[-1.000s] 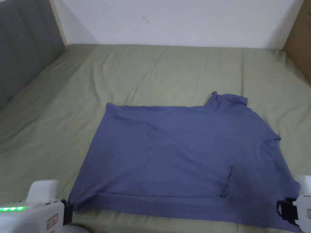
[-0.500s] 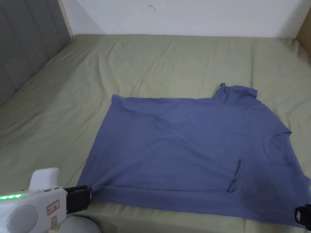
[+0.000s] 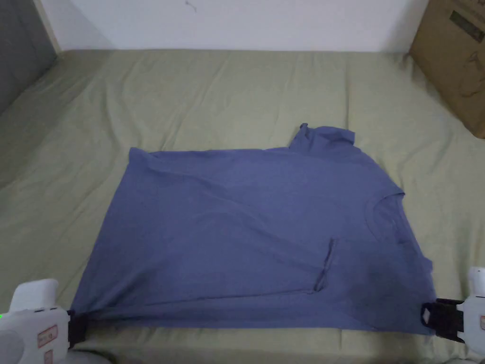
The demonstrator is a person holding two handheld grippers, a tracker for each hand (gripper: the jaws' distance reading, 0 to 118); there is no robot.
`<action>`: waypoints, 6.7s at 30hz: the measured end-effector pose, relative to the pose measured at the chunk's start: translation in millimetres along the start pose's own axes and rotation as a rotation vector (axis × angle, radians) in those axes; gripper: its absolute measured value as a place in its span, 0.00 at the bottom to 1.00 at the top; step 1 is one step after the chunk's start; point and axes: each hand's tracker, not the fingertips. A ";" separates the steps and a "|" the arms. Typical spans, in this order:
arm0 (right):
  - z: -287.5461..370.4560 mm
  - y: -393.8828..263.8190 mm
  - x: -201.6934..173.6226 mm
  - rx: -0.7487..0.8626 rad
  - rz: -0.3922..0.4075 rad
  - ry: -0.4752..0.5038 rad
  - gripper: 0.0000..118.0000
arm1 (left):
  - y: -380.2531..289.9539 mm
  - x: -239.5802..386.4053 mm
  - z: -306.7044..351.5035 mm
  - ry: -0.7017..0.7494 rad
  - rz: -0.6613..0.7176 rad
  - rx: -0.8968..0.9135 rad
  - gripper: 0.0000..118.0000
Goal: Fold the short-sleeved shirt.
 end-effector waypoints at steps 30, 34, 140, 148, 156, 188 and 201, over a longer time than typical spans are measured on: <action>-15.8 126.6 -7.4 0.023 -0.089 0.072 0.05 | 105.6 23.0 -1.4 0.014 -0.076 0.061 0.02; -64.4 163.4 -16.5 -0.026 -0.080 0.029 0.05 | 140.1 22.3 -43.9 0.008 -0.057 0.022 0.02; -90.1 158.6 -37.1 0.062 -0.028 0.041 0.07 | 123.4 50.4 -30.7 -0.013 -0.071 0.040 0.00; -157.6 264.6 -33.6 0.065 0.026 0.027 0.75 | 150.8 53.9 -63.2 0.001 -0.058 0.003 0.00; -225.5 297.1 -23.2 -0.051 0.085 -0.035 0.61 | 156.8 43.6 -77.0 0.009 -0.039 -0.027 0.00; -206.3 300.8 -31.1 -0.012 0.113 -0.016 0.00 | 323.9 59.1 -191.9 0.025 -0.012 -0.029 0.95; -181.3 301.8 -31.3 0.013 0.076 0.025 0.00 | 320.8 71.2 -185.7 0.004 -0.085 -0.071 0.03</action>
